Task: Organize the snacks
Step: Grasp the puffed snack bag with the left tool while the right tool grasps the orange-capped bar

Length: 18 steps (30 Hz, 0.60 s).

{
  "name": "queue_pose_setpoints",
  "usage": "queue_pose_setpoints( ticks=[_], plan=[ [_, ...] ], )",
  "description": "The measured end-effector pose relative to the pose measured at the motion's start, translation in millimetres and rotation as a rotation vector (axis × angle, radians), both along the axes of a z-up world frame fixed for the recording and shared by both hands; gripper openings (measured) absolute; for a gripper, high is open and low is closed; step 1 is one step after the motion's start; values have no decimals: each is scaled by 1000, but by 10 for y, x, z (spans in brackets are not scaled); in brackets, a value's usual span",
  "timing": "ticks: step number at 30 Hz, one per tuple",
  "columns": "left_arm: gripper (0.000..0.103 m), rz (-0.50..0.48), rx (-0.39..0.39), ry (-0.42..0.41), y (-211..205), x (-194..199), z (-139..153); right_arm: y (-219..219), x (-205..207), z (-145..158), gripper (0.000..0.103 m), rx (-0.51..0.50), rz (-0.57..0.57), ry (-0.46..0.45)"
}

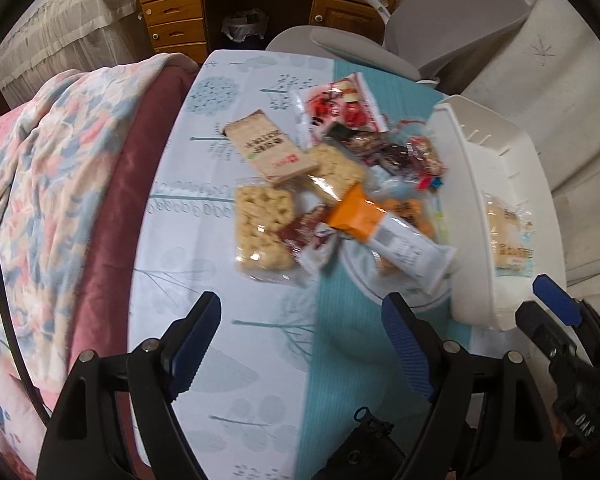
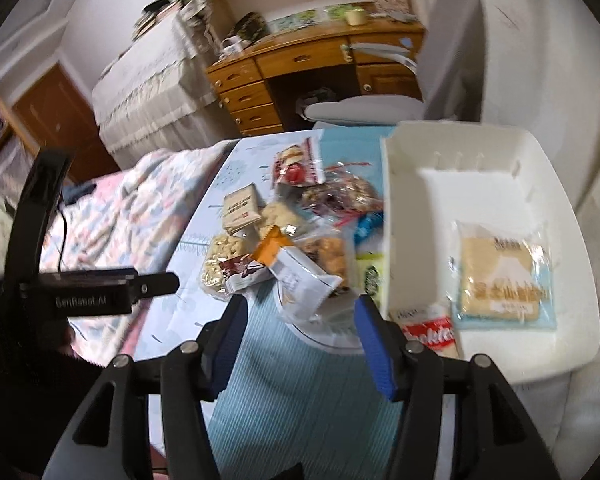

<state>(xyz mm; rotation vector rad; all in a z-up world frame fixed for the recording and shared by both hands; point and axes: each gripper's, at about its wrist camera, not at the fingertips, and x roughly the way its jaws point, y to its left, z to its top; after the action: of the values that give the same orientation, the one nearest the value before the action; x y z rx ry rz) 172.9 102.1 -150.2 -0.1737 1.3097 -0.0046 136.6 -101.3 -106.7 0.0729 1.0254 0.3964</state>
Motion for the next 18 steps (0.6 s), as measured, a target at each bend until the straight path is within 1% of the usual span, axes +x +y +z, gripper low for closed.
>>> queue_pose_setpoints(
  ticks=[4, 9, 15, 18],
  plan=[
    [82, -12, 13, 29, 193, 183, -154, 371, 52, -92, 57, -116, 53, -43],
    [83, -18, 36, 77, 351, 461, -430, 737, 178, -299, 57, -292, 97, -95],
    [83, -4, 30, 146, 514, 792, -815, 970, 324, -577, 57, -438, 148, -108],
    [83, 5, 29, 165, 557, 915, -953, 996, 374, -683, 57, -453, 163, -94]
  ],
)
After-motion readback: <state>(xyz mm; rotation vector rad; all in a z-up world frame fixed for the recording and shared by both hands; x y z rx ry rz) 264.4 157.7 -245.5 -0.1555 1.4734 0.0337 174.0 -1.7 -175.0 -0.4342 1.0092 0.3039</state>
